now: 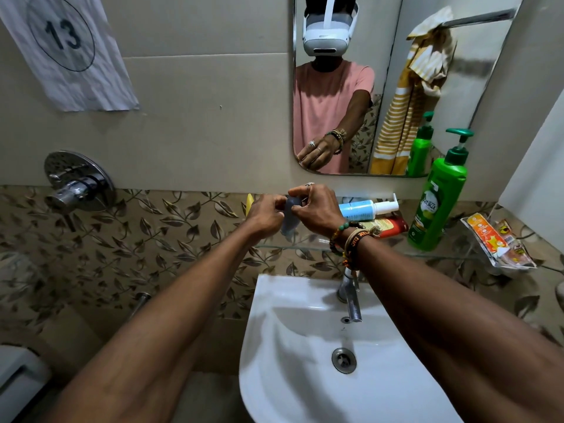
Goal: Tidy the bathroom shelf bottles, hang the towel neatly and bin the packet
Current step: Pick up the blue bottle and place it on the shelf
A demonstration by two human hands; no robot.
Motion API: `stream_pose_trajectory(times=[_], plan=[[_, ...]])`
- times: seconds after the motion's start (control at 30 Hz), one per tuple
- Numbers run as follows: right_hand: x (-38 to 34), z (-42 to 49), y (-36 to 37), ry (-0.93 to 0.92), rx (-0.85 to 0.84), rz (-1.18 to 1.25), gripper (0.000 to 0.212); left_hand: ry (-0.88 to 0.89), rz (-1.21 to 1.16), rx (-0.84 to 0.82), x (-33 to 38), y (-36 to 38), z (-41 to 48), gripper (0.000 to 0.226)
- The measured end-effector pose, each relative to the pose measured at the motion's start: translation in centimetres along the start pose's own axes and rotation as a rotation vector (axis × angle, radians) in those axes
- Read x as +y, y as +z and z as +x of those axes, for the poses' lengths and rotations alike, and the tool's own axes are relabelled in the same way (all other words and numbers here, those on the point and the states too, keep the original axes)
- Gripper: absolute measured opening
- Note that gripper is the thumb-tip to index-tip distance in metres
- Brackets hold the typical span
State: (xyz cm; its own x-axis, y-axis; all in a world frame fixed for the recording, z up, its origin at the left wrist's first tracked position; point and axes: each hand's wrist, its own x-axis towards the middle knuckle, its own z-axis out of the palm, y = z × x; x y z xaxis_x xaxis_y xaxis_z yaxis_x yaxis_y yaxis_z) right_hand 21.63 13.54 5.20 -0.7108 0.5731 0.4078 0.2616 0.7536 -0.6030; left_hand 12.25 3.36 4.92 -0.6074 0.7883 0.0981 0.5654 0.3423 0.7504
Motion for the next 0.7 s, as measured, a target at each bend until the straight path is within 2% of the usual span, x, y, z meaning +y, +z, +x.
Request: stream_pose_trajectory(times=[0.33, 0.7], plan=[[-0.4, 0.9, 1.9, 0.032, -0.020, -0.003, 0.041, -0.076, -0.037, -0.032, -0.7, -0.1, 0.7, 0.032], [-0.9, 1.5, 2.4, -0.001, -0.035, -0.044, 0.034, -0.107, -0.084, -0.027, -1.0, -0.2, 1.1, 0.040]])
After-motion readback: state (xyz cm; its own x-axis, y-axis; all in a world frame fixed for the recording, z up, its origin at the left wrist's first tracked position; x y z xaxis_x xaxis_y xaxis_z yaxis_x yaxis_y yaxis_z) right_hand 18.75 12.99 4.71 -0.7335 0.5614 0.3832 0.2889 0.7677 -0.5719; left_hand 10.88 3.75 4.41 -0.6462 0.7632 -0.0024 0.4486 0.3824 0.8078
